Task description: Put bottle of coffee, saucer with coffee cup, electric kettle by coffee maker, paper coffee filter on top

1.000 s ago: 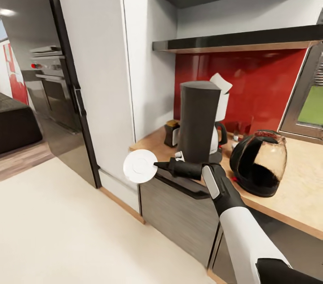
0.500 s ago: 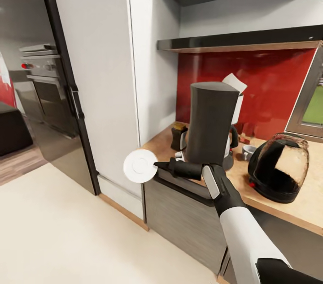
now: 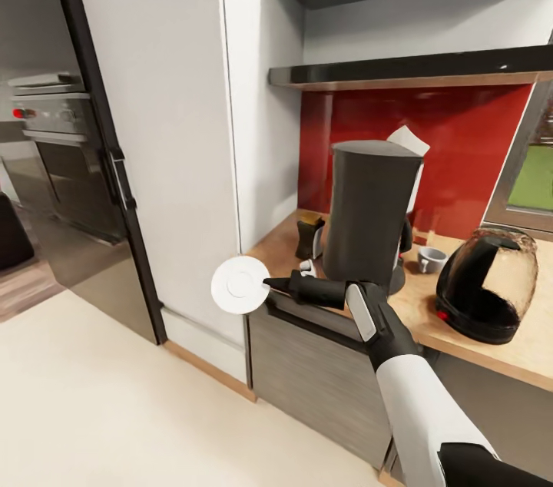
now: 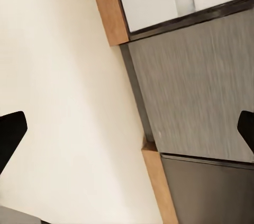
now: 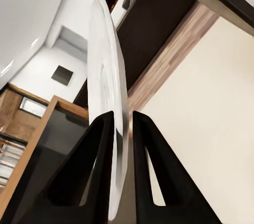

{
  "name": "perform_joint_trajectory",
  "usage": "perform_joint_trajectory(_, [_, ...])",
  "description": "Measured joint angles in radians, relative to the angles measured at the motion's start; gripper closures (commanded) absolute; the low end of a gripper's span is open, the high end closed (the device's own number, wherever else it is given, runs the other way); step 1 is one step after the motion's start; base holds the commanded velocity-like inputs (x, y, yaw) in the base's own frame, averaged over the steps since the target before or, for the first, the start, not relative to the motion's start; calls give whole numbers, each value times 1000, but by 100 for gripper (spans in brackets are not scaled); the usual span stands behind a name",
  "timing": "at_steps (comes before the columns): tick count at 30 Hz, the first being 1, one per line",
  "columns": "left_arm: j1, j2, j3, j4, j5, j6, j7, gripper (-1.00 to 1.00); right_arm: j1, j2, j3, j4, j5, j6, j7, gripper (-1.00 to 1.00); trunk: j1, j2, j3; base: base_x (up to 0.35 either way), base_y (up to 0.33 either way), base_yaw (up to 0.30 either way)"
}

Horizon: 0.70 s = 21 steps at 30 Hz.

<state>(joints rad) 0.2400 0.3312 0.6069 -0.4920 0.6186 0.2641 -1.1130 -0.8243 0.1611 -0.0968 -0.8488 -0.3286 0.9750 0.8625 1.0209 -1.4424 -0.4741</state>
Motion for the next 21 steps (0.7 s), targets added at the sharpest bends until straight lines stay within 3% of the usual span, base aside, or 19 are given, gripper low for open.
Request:
perform_joint_trajectory(13, [0,0,-1,0,0,-1,1,-100,0,0,0,0,0,0,0,100,0,0,0,16,124,-247])
perform_joint_trajectory(21, [-1,0,-2,0,0,-1,1,-100,0,0,0,0,0,1,0,100,0,0,0,0,290,-55])
